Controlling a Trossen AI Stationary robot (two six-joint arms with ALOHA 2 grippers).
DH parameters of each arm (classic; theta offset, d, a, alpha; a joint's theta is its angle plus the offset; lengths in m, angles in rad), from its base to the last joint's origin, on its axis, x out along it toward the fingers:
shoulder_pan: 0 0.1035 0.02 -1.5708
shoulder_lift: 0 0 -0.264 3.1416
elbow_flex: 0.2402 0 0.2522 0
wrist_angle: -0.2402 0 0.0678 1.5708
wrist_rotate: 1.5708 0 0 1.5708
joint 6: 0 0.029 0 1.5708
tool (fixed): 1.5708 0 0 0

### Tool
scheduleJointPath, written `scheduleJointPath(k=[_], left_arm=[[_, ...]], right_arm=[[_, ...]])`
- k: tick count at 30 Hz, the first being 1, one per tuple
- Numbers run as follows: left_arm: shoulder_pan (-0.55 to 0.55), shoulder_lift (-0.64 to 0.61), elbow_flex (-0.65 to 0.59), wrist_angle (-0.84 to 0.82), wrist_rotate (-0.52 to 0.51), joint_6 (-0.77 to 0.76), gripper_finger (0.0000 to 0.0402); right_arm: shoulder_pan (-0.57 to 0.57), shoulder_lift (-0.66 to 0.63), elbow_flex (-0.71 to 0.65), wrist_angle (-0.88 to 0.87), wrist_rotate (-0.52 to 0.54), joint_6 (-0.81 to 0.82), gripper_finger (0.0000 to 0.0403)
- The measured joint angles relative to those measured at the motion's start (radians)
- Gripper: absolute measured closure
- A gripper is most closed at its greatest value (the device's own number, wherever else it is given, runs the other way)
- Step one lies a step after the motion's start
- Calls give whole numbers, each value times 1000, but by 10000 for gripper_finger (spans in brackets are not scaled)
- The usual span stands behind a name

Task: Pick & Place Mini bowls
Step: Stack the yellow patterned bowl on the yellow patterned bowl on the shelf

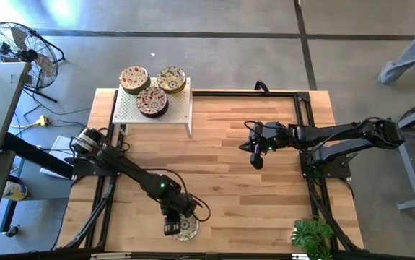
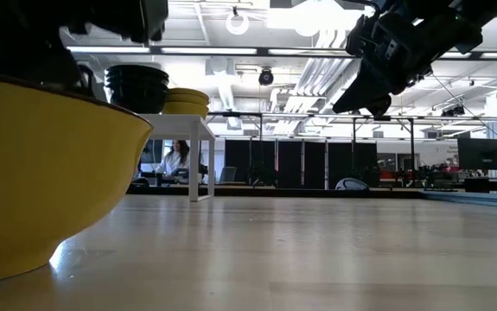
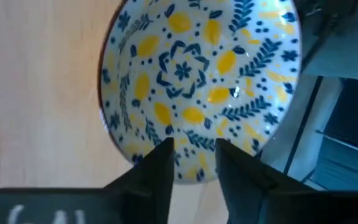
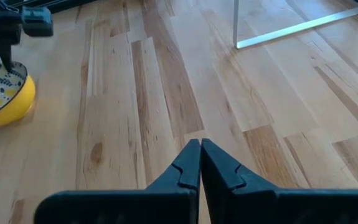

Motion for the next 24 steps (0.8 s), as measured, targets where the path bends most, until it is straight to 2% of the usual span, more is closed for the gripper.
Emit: scheduleJointPath(k=[5,8,14,18,20,24], left_arm=[[0,-49,20,-70,-57,9,262],[7,-54,25,-94,-133,6,257],[8,-41,23,-73,-187,6,257],[8,-15,-7,-74,-194,0,257],[9,1,-22,-35,-162,-7,262],[6,23,-36,38,-128,-26,294]], right_arm=[[0,0,0,0,0,0,402],[0,0,0,0,1,0,401],[0,0,0,0,1,0,401],[0,0,0,0,1,8,401],[0,0,0,0,1,9,402],[0,0,0,-2,0,10,401]])
